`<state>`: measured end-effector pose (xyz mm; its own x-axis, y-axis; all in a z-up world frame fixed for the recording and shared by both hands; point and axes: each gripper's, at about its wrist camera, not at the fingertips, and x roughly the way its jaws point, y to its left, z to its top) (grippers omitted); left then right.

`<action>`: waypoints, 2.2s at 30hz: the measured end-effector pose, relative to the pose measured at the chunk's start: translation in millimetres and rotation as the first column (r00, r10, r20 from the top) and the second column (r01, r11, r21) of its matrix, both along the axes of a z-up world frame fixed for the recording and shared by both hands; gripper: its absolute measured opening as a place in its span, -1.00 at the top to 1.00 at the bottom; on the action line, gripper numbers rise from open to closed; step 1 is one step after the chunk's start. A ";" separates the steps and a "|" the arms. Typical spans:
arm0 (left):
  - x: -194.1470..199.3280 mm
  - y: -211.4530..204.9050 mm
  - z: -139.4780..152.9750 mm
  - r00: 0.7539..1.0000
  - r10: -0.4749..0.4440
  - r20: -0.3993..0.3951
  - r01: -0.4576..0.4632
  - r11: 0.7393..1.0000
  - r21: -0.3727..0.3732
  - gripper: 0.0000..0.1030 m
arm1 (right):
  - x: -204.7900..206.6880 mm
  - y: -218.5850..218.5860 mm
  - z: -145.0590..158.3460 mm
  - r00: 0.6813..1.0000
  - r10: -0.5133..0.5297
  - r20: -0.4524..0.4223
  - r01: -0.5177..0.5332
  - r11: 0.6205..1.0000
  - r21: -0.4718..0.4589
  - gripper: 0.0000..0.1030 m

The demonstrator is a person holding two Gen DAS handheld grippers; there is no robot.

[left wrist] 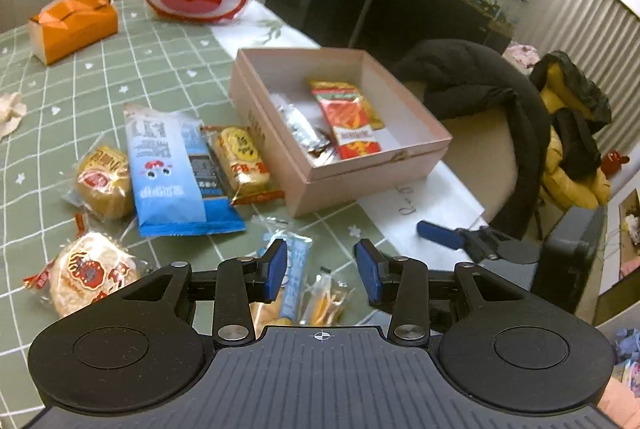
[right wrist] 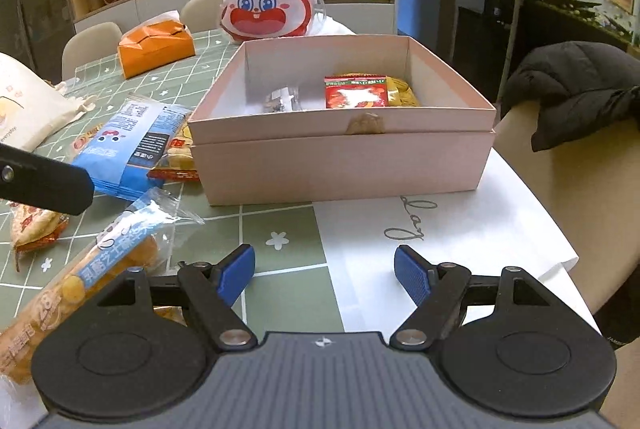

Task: Organize snacks
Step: 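Reach the left tool to the long bread stick packet and grasp it, then hold the bread stick packet in the left tool while the right tool grasps a small wrapped pastry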

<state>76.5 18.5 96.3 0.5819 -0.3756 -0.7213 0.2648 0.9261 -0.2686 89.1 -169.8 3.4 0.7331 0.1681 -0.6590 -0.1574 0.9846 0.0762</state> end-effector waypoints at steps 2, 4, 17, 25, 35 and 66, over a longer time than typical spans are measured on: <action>-5.6 -2.2 6.5 1.000 -0.008 0.021 0.008 1.000 -0.003 0.16 | -3.2 0.3 1.1 1.000 0.010 0.005 -0.010 1.000 0.005 -0.50; -12.5 -5.9 11.8 0.999 -0.025 0.045 0.024 1.000 0.008 0.16 | -6.8 0.1 2.5 1.000 0.018 0.011 -0.018 1.000 0.009 -0.50; -11.6 18.1 -34.6 0.996 -0.048 0.073 0.033 0.979 0.200 0.16 | -16.8 34.0 7.3 0.983 0.184 -0.030 -0.180 0.978 0.103 -0.51; -12.5 -9.5 -56.9 0.992 -0.122 0.045 0.103 0.949 0.298 0.03 | -25.1 3.0 2.3 0.991 0.135 -0.018 -0.135 0.990 0.027 -0.51; -12.0 -14.5 -71.1 0.994 -0.109 -0.018 0.110 0.950 0.294 0.13 | -38.9 -21.5 1.0 0.989 0.149 0.017 -0.149 0.988 0.038 -0.51; -42.7 0.3 -74.0 0.999 0.039 0.014 -0.040 0.995 0.086 0.28 | -70.3 -27.9 -3.3 0.987 0.158 0.020 -0.157 0.987 -0.041 -0.65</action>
<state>33.8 18.7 22.3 0.6044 -0.2886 -0.7425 0.2303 0.9556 -0.1839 18.9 -197.6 0.1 0.7148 0.2570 -0.6504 -0.3121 0.9495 0.0321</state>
